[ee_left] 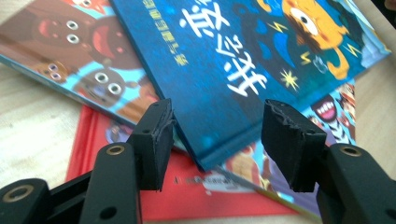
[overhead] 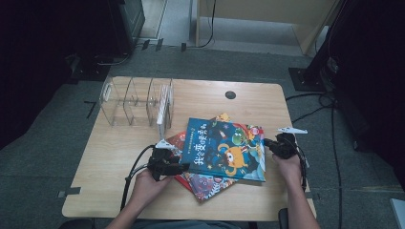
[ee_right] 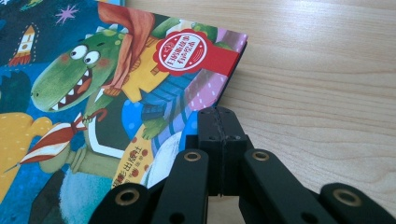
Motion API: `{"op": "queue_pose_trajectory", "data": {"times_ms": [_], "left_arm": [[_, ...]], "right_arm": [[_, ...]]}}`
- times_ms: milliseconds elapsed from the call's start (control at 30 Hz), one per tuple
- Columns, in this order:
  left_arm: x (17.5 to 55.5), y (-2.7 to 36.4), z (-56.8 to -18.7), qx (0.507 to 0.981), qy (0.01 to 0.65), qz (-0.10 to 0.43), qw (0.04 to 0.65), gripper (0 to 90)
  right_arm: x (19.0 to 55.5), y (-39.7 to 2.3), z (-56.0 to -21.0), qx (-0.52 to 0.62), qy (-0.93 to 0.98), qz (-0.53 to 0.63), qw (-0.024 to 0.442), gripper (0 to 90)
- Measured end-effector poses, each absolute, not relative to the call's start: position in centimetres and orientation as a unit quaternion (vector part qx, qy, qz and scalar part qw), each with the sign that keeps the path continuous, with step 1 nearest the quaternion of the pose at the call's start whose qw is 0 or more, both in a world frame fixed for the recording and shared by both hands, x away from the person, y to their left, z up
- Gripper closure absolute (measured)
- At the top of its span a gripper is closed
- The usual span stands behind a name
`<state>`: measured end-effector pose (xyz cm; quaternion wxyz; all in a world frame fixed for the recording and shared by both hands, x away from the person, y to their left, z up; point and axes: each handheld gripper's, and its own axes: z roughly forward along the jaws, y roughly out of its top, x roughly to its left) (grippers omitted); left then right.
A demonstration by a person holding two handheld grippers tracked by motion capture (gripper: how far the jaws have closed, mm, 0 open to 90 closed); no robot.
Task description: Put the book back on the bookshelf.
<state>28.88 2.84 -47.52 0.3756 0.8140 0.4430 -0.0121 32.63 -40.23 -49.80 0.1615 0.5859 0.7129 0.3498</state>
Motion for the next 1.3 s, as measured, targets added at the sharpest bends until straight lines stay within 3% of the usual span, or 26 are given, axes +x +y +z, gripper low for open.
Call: {"op": "queue_pose_trajectory", "data": {"times_ms": [1300], "left_arm": [[27.3,3.1,-47.2,0.815,0.452,-0.03,0.362,43.7]], "right_arm": [[33.5,-38.8,-49.7,0.553,0.741,0.352,0.15,90.0]]}}
